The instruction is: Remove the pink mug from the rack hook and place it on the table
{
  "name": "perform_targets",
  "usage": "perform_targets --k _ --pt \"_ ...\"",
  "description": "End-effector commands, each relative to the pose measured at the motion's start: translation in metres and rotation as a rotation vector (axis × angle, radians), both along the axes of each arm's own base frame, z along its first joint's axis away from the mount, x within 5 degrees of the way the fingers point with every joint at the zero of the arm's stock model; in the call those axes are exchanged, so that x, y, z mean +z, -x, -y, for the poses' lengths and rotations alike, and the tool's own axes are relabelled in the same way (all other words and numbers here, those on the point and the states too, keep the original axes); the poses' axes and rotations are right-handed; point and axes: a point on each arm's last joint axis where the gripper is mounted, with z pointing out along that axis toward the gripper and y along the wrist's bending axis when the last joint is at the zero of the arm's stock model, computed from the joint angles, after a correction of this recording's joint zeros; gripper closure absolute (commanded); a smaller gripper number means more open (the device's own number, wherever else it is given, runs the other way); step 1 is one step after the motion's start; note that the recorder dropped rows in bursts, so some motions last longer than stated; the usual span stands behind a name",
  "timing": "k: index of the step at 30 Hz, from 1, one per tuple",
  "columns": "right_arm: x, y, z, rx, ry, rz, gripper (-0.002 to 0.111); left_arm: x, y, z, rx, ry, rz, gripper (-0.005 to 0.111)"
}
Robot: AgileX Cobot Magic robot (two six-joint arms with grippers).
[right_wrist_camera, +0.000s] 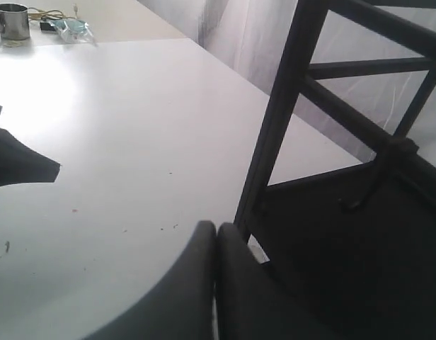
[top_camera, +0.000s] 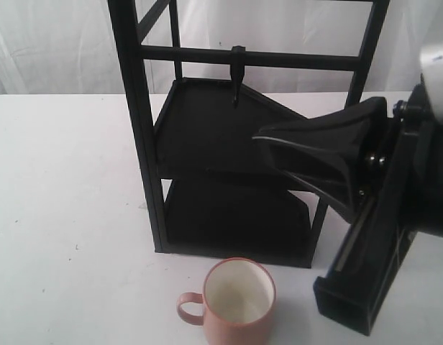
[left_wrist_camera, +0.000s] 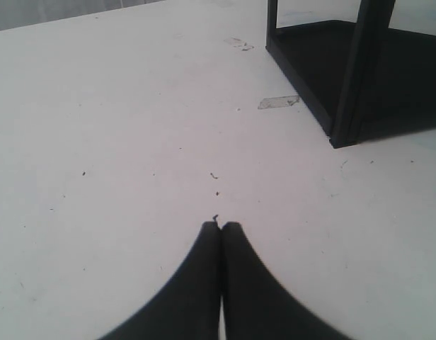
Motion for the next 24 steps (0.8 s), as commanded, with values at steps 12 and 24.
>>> perform_targets --k 12,24 --pt "0.010 -0.001 0.001 -0.004 -0.101 0.064 0.108 -0.001 0.000 0.000 0.000 0.003 -0.003 0.107" --pt "-0.010 -0.025 0.037 -0.289 -0.139 -0.012 0.108 -0.001 0.000 0.000 0.000 0.003 -0.003 0.107"
